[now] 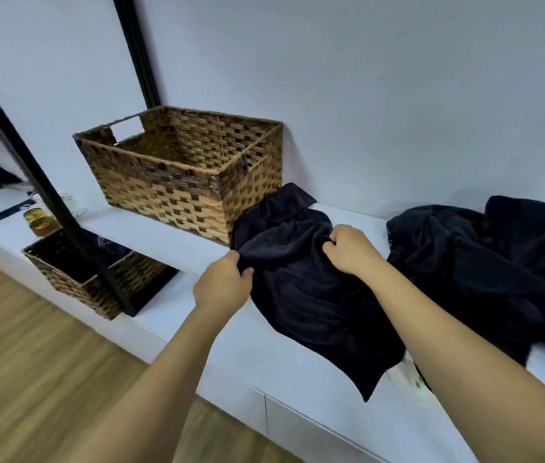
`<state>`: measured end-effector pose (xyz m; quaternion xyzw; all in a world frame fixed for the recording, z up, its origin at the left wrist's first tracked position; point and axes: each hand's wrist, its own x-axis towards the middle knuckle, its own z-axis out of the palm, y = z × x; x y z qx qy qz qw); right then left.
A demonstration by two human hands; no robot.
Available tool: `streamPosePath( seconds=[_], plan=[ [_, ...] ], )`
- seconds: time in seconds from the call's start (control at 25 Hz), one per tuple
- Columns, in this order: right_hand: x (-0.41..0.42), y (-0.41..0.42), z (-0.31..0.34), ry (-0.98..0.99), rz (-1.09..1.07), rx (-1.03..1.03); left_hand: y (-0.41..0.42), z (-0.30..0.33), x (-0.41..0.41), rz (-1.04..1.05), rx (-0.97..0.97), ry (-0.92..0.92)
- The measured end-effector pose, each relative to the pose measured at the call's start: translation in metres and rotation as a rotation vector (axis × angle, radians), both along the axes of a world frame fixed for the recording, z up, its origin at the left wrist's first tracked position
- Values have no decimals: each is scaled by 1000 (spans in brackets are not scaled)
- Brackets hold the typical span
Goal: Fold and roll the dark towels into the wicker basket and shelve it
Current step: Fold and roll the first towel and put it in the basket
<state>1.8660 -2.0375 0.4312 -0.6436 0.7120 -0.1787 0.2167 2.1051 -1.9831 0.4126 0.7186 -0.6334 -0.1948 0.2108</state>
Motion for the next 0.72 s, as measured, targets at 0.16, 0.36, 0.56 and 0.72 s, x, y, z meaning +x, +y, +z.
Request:
streamPosePath(
  seconds=[0.16, 0.36, 0.56, 0.72],
  plan=[
    [-5, 3, 39, -838, -270, -95, -7, 33, 38, 316, -100, 1002],
    [4, 23, 44, -771, -223, 312, 9, 30, 67, 370, -15, 1161],
    [31, 59, 35, 199, -12, 327, 52, -3, 97, 318, 281, 944],
    [69, 88, 40, 323, 43, 374, 84, -22, 125, 279, 363, 833]
  ],
)
